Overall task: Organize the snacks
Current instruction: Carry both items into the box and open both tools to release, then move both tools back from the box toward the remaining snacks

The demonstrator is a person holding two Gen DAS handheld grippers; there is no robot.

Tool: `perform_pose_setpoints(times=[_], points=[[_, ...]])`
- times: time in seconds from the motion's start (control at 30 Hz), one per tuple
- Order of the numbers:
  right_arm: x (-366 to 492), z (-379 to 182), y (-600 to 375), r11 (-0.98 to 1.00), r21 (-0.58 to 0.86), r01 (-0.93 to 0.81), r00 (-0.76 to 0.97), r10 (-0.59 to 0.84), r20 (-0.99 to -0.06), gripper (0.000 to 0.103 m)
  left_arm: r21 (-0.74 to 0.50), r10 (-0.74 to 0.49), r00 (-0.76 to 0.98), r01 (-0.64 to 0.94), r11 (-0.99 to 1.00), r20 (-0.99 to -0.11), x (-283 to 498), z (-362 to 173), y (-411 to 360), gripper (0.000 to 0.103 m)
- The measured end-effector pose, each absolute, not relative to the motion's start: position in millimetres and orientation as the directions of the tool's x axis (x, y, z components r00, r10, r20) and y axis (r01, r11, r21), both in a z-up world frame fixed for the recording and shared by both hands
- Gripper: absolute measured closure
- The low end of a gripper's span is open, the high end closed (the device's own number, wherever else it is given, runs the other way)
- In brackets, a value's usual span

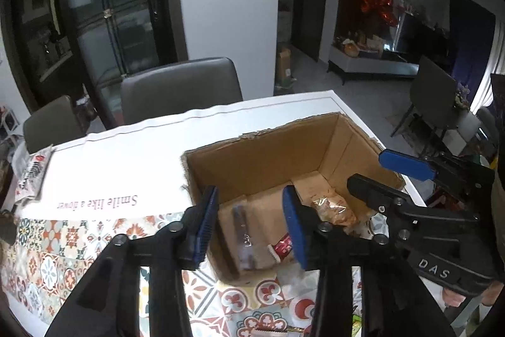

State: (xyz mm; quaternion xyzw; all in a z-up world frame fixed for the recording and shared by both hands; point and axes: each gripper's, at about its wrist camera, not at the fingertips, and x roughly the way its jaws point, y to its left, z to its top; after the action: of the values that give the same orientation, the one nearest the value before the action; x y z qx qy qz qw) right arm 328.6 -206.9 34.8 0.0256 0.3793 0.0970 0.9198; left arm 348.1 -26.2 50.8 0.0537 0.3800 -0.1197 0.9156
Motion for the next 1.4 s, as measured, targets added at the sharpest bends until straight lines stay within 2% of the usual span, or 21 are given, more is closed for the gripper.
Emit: perform_pose_setpoints(times=[0.17,0.53,0.97,1.4], points=[[308,41,-203,0.981,0.103,-0.164,0.716,0.190,-0.672,0.053,0.039,-0.152,0.718,0.243,0.969,-0.679,318,58,-20,0.055],[244,54,-180,0.972,0.095,-0.217,0.751,0.229,-0.620,0.052,0.020,-0.181,0.736,0.255,0.967,-0.653,254,63,-2,0.053],[193,14,-154,0.960,0.141,-0.241,0.654,0.269,-0.707,0.053,0.048,-0.193,0.699,0.310,0.950,-0.688,195,25,13,0.052],[175,-50,-127,0.940,0.170,-0.296,0.461,0.296,-0.836,0.053,0.004,-0.201,0.591,0.327,0.945,-0.781,181,-35,25,0.052]])
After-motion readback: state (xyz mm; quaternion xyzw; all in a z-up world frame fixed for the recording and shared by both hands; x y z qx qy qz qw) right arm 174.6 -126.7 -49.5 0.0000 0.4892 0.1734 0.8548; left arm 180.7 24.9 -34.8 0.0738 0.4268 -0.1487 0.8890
